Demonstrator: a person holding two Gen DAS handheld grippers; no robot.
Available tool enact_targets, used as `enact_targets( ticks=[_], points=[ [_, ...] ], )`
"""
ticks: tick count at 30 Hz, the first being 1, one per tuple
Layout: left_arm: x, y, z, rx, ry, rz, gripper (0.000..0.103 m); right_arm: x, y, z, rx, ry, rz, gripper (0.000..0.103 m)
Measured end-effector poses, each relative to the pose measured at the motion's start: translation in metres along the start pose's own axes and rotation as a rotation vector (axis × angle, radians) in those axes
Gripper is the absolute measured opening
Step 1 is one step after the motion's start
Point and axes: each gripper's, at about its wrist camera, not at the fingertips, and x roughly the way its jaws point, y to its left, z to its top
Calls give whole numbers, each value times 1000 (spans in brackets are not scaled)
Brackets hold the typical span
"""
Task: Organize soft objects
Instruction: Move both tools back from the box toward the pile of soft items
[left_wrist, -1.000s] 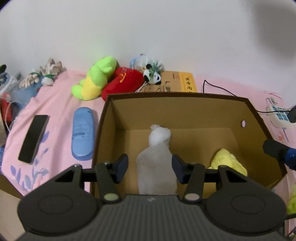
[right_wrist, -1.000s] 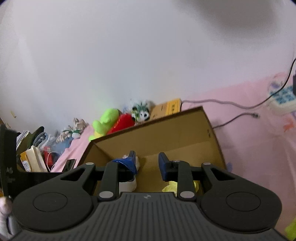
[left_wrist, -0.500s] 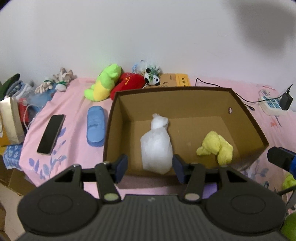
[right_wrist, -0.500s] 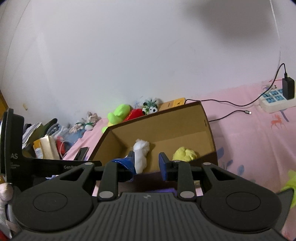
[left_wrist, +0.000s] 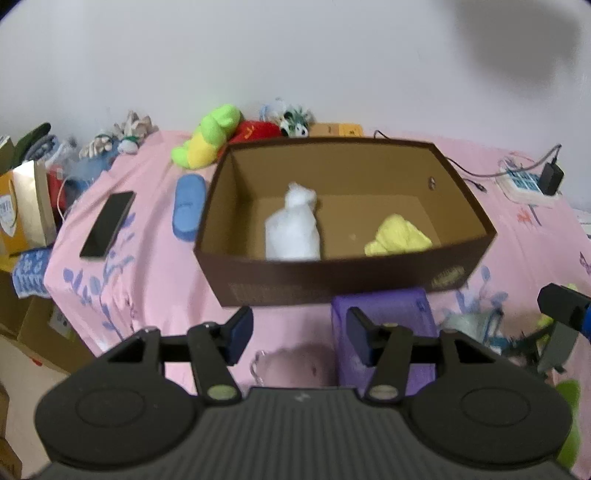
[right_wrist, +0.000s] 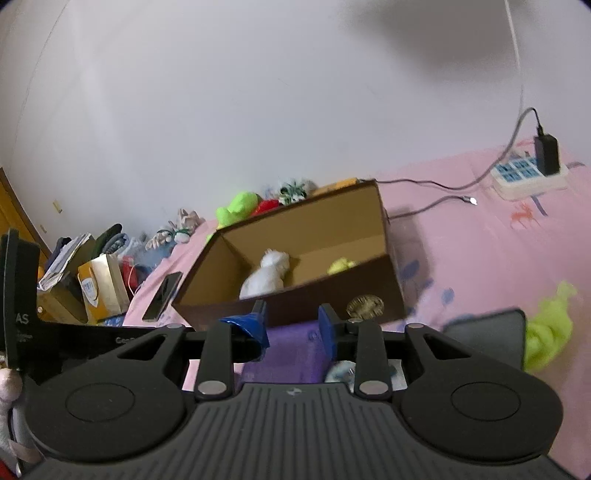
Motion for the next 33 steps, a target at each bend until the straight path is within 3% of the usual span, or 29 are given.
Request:
enact_targets(
  ticks=[15, 27, 33],
  points=[
    [-11, -32, -48, 6, 75, 8, 59, -24, -23, -33, 5, 102, 15, 16],
    [-9, -45, -68, -13, 114, 22, 60, -23, -38, -50, 16, 195, 29, 18],
    [-6, -47, -88, -21, 145, -48, 61, -27, -57, -57, 37, 237, 6, 19]
  ],
)
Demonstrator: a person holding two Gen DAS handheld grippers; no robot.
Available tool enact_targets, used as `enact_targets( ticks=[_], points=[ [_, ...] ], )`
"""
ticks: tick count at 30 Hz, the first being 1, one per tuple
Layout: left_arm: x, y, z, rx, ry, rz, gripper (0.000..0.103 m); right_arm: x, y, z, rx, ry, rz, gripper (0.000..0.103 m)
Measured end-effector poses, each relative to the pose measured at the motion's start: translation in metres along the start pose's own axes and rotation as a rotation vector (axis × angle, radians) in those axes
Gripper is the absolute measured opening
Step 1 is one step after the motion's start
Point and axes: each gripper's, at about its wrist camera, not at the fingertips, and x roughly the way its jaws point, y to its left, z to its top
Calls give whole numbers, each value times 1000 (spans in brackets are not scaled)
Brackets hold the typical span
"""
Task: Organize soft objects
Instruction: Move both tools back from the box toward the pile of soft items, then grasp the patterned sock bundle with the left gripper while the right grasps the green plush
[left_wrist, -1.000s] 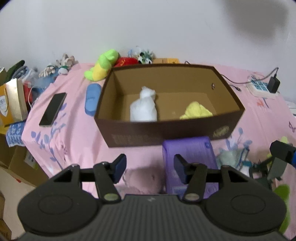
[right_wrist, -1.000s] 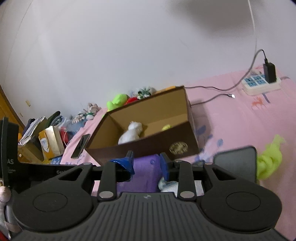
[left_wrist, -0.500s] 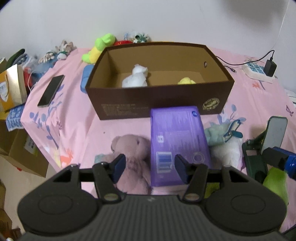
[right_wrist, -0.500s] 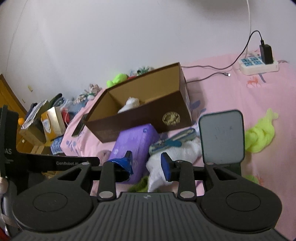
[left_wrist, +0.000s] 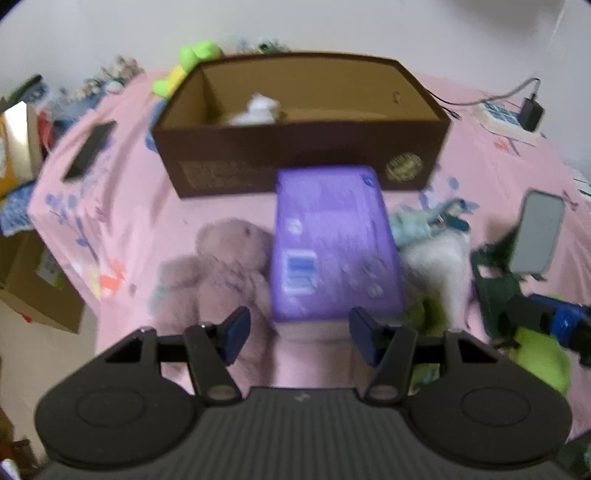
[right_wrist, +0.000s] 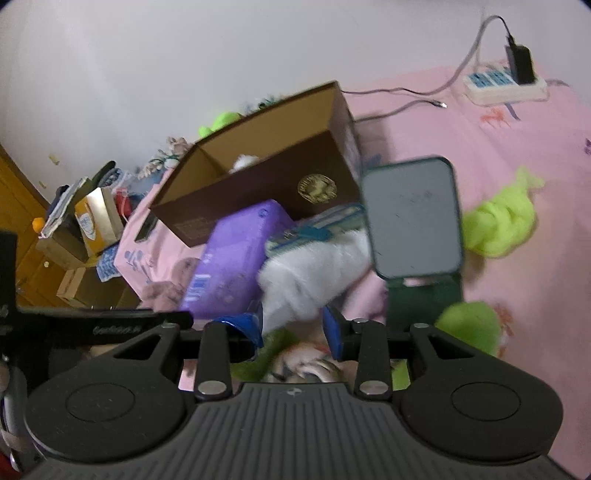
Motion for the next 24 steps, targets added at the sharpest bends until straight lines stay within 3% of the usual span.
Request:
enact_targets(
  ticks=[10, 18, 24],
  points=[
    [12, 1, -49, -25, 81, -120, 61, -7, -34, -10, 33, 49, -46, 20],
    [16, -7, -51, -11, 89, -142, 61, -16, -45, -9, 31, 47, -50, 20],
    [11, -26, -51, 64, 58, -191, 61, -31, -67, -6, 124, 45, -50, 20]
  ],
)
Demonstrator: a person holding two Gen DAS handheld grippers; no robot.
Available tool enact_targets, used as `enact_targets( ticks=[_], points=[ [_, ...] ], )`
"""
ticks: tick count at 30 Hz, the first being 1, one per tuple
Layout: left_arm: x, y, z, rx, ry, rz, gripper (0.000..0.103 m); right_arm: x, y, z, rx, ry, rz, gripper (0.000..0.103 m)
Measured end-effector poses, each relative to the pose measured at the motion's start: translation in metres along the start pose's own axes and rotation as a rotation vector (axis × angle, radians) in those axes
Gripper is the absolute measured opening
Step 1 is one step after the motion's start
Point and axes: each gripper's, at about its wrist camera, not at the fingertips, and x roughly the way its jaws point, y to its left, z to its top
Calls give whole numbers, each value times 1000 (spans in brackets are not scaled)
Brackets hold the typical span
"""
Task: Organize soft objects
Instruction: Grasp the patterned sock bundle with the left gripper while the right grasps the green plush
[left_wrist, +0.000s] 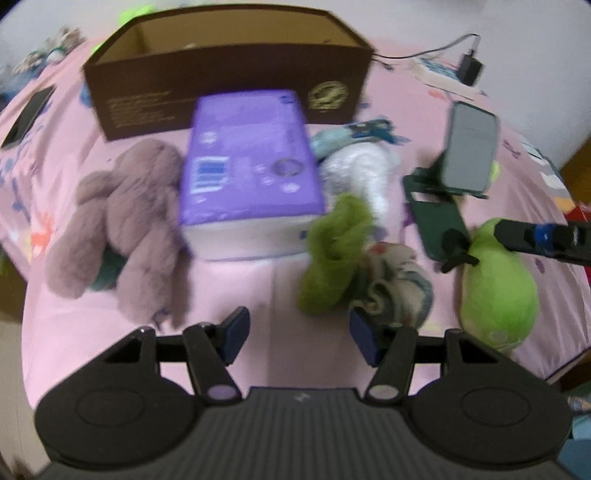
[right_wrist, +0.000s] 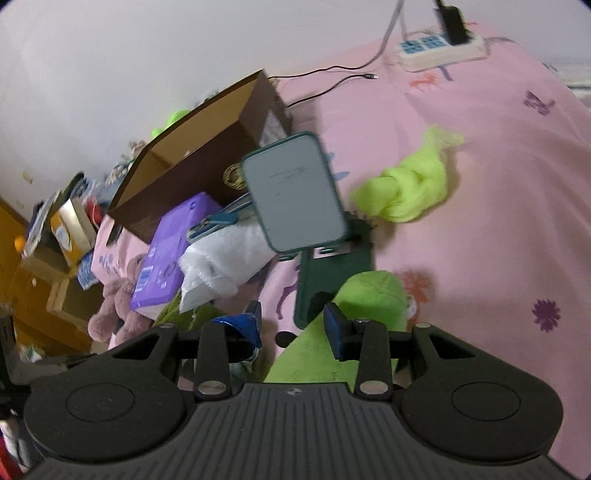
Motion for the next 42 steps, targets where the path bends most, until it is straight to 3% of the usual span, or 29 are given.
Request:
enact_targets(
  ticks=[10, 15, 25, 34, 42],
  points=[
    [-9, -28, -1, 165, -47, -127, 61, -23, -34, -7, 129, -28, -60, 21],
    [1, -42, 0, 218, -20, -194, 61, -13, -51, -15, 264, 34, 17, 24],
    [27, -71, -1, 339, -44, -72, 62, -2, -57, -17, 331, 54, 64, 30],
    [41, -81, 0, 378, -61, -24, 65, 20, -51, -18, 348, 63, 81, 50],
    [42, -80, -4, 394, -88, -8, 63, 37, -79, -31, 581, 134, 230, 50]
  ],
)
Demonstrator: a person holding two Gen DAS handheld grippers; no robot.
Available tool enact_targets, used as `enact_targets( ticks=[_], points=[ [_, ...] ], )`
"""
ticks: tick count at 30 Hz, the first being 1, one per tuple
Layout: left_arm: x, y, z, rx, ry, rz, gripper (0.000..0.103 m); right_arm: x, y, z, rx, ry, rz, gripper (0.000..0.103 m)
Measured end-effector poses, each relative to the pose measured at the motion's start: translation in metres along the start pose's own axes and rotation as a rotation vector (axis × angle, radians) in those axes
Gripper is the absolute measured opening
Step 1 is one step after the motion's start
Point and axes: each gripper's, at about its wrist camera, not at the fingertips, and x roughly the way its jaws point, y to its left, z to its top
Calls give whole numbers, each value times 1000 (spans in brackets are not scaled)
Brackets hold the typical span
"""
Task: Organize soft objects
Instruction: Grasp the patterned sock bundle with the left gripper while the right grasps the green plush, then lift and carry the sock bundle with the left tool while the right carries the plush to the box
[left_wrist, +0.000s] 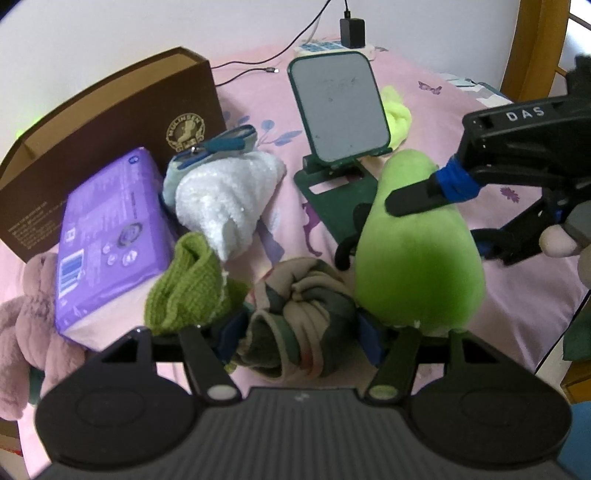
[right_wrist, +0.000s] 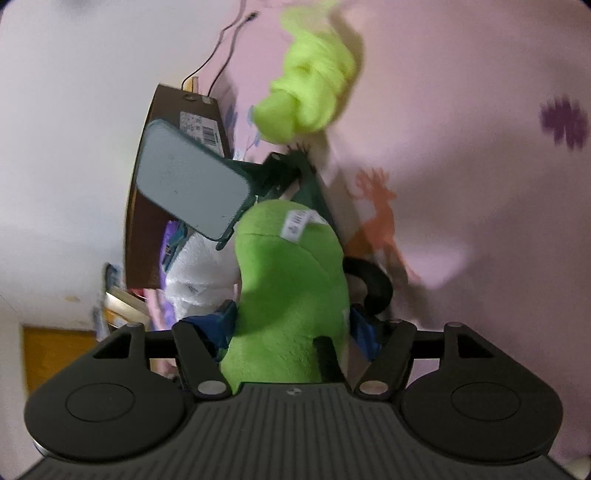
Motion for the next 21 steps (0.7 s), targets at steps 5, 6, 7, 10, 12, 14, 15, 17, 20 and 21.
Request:
enact_targets(
  ticks=[5, 6, 7, 10, 12, 14, 15, 17, 20, 21],
  points=[
    [-2, 2, -3, -5, -9, -12, 60, -7, 4, -5, -35, -10, 22, 47],
    [-4, 3, -4, -7, -12, -18, 59, -8, 6, -6, -47, -12, 25, 47],
    [-5, 4, -4, -11, -16, -25, 59, -10, 8, -7, -53, -15, 29, 46],
    [-13, 8, -5, -28, -40, -44, 59, -17, 10, -8, -75, -23, 25, 46],
    [-21, 13, -4, -39, -59, -48, 59, -22, 12, -9, -100, -35, 8, 46],
    [-29, 16, -1, -47, -85, -60, 59, -25, 12, -9, -112, -42, 12, 46],
    [-34, 17, 1, -49, -99, -70, 59, -29, 13, -9, -113, -49, 22, 46],
    [-44, 18, 5, -45, -136, -92, 59, -35, 14, -9, -119, -70, 36, 46],
    [-56, 18, 11, -29, -186, -108, 59, -40, 20, -9, -134, -85, 68, 46],
    [-59, 18, 14, -26, -200, -113, 59, -43, 23, -9, -145, -96, 74, 46]
  ],
)
